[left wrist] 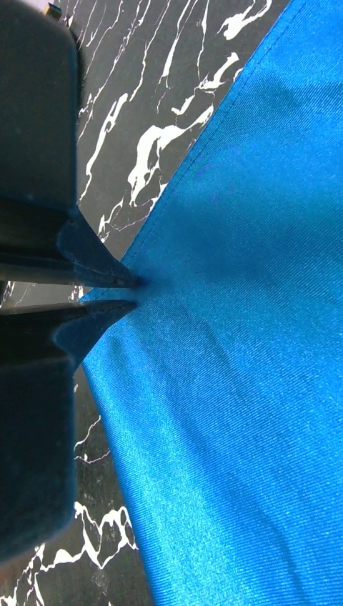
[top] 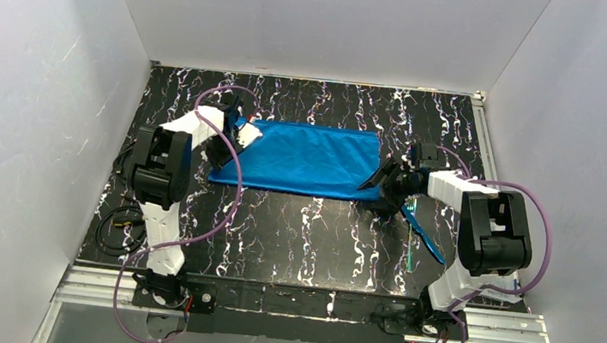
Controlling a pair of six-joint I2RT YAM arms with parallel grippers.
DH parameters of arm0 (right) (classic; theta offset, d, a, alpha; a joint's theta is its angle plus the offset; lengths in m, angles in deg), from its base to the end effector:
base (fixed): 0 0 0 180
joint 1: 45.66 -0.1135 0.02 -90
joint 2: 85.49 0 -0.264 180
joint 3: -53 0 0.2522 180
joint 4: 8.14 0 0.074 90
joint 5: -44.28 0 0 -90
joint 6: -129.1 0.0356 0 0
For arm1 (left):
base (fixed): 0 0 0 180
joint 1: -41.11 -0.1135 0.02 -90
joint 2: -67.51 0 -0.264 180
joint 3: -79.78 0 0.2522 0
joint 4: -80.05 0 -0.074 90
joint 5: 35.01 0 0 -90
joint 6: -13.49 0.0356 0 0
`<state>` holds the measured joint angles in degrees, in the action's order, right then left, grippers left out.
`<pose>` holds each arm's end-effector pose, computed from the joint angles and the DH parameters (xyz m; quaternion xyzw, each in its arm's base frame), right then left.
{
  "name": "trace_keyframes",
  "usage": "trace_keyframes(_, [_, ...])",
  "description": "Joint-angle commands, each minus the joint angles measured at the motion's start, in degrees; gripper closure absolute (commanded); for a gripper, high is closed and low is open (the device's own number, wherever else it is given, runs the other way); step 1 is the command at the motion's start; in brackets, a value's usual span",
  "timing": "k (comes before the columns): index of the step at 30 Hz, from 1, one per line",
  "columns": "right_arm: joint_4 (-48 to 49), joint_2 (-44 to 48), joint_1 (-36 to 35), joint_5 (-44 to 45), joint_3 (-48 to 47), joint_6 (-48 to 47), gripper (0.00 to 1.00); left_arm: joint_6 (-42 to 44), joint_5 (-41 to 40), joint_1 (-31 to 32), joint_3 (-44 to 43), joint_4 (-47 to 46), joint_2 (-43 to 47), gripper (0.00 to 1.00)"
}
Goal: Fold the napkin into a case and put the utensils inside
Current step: Pick up the rectangle-folded napkin from the center of the board.
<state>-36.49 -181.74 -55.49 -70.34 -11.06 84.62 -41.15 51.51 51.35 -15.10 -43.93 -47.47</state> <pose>0.3073 0.0683 0.1490 0.2380 0.9161 0.2980 0.1242 0.3887 -0.0680 0.1598 0.3811 0.9161 0.0557 0.1113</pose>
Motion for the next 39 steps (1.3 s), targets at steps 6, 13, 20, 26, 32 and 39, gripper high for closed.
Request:
trace_keyframes(6, [4.5,1.5,3.0,9.1,5.1,0.6,0.25,1.4,-0.4,0.1,1.4,-1.3,-0.9,0.92])
trace_keyframes(13, [10.6,1.1,3.2,9.4,7.4,3.6,0.27,1.8,-0.3,0.2,1.1,-1.2,-1.2,0.95])
trace_keyframes(20, [16.2,0.0,3.1,7.8,9.5,5.7,0.32,1.9,-0.2,0.3,1.6,-1.6,-1.3,0.97])
trace_keyframes(26, [18.5,-0.4,2.3,6.3,9.5,7.5,0.43,2.0,-0.2,0.3,1.3,-1.6,-1.5,0.97])
trace_keyframes(32, [14.0,3.1,2.0,7.9,7.9,6.0,0.56,2.1,-0.4,0.3,1.3,-1.6,-1.5,0.98])
trace_keyframes(39, [8.2,8.6,1.9,11.2,8.0,3.8,0.76,1.9,-0.4,0.3,1.1,-1.5,-1.4,0.98])
